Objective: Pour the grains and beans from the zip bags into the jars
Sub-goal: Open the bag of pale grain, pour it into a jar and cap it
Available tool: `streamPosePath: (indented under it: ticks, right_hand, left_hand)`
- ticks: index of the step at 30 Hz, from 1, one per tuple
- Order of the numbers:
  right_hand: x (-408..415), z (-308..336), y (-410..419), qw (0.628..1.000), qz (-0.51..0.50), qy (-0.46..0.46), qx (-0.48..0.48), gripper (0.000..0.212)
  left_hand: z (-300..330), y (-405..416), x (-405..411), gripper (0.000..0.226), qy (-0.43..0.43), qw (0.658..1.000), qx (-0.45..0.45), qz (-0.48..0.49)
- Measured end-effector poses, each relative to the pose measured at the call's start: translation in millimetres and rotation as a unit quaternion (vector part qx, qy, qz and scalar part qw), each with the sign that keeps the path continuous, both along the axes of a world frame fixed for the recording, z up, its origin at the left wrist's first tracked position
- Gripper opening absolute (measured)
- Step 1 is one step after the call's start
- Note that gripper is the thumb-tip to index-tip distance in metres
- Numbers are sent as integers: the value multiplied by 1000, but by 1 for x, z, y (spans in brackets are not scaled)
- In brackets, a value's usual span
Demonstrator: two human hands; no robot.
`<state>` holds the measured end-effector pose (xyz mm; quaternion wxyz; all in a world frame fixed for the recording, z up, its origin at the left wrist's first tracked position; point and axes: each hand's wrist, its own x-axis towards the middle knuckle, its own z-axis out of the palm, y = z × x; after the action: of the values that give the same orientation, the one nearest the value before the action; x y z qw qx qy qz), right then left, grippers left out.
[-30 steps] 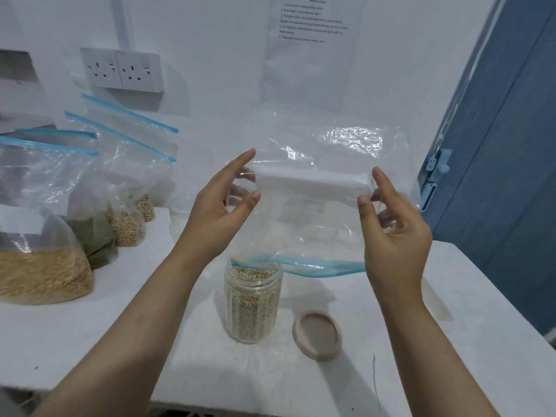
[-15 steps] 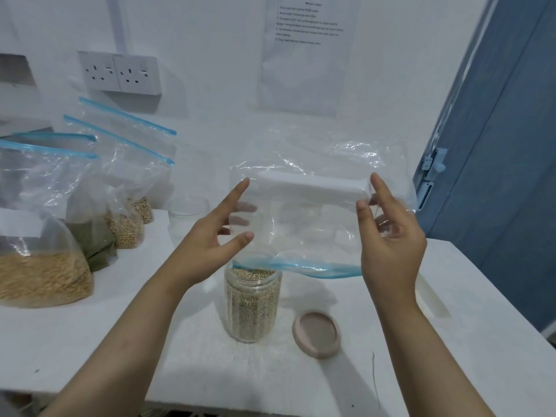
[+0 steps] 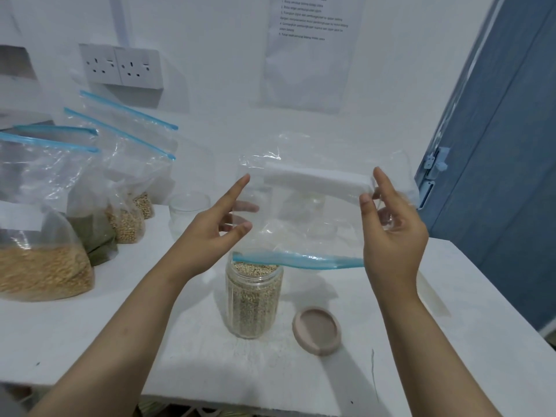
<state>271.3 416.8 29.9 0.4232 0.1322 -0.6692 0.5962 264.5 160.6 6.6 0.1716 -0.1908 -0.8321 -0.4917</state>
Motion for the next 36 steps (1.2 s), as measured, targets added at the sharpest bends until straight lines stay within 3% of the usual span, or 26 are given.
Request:
streamPosePath:
  ticks: [36]
  right_hand:
    - [-8,6,-5,999,32,8,-40,36]
  left_hand:
    - [-10,-9,1,88,-24,999,-30,-35]
